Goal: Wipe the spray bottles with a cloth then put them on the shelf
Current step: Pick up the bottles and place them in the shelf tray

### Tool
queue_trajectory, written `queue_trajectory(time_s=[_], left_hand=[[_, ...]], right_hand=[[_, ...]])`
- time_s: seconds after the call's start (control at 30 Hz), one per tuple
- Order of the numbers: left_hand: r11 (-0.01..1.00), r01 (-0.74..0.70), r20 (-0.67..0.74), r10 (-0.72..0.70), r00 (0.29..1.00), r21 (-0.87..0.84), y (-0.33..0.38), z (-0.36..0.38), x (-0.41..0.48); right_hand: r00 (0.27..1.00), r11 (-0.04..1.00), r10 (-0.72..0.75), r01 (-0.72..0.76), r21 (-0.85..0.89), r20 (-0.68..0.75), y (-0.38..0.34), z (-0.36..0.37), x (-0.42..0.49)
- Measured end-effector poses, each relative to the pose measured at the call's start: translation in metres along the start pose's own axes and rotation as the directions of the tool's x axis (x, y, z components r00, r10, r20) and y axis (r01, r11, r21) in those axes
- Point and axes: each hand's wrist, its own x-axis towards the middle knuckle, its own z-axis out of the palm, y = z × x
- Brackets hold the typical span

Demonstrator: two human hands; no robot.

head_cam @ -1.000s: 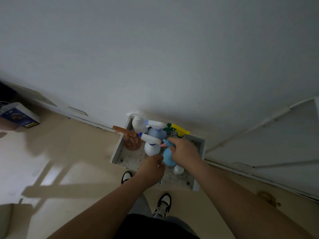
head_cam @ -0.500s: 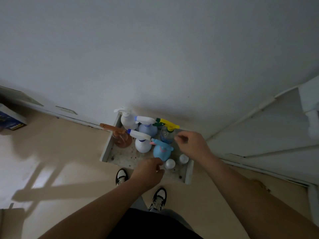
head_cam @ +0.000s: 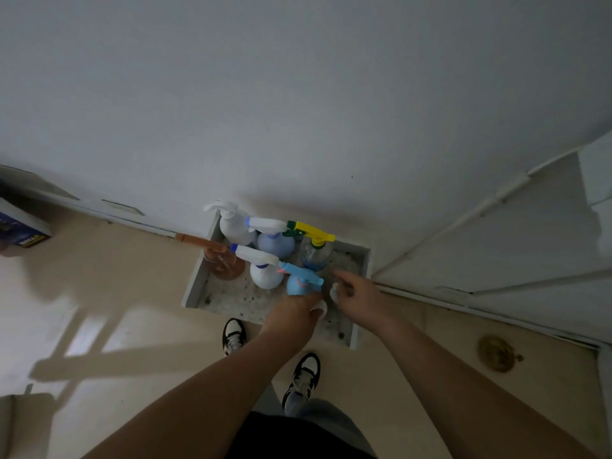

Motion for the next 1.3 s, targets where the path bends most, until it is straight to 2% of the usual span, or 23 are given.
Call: queue_trajectory(time_s=[0.1,0.2,0.3,0.43,0.63,0.77,0.9,1.07,1.2,1.3], left_hand=[[0.999,0.026,-0.004,-0.026,1.000,-0.046,-0.006,-0.001,-0.001],[0.987,0.084,-0.034,-0.089,0.995,-0.138,-0.010,-0.006,-0.007],[0.953,0.148,-0.049,-0.166,0.985,-0.263,-0.014,-0.011,-0.014],[0.926,0.150,-0.067,-0.184,0.981,-0.346,-0.013,-0.023,-0.024],[0.751,0.197,-0.067,-0.306,0.950,-0.630,-0.013,-0.034,-0.023],[0.638,0.207,-0.032,-0.342,0.939,-0.742,-0.007,-0.040,-0.019],[0.589,0.229,0.000,-0.362,0.932,-0.775,-0.003,-0.040,-0.013],[0.611,0.218,-0.007,-0.344,0.939,-0.761,-0.003,-0.032,-0.009],[0.602,0.262,-0.009,-0.409,0.912,-0.754,-0.005,-0.026,-0.010],[0.545,0.283,0.004,-0.455,0.890,-0.789,-0.006,-0.024,-0.010]], right_hand=[[0.996,0.994,0.093,-0.093,0.055,-0.002,0.000,0.003,0.002],[0.981,0.964,0.195,-0.191,0.185,-0.003,0.004,0.009,-0.001],[0.990,0.983,0.136,-0.131,0.125,-0.030,0.010,0.018,-0.004],[0.987,0.989,0.113,-0.100,0.112,-0.117,0.010,0.019,-0.003],[0.966,0.939,0.165,-0.092,0.332,-0.199,0.008,-0.008,-0.011],[0.951,0.907,0.222,-0.120,0.404,-0.214,0.006,-0.028,-0.016],[0.952,0.907,0.212,-0.108,0.407,-0.220,0.009,-0.035,-0.013],[0.976,0.904,0.151,-0.073,0.422,-0.154,0.011,-0.041,-0.014],[0.985,0.876,0.122,-0.049,0.479,-0.124,0.012,-0.042,-0.011],[0.986,0.866,0.113,-0.039,0.499,-0.118,0.011,-0.042,-0.010]])
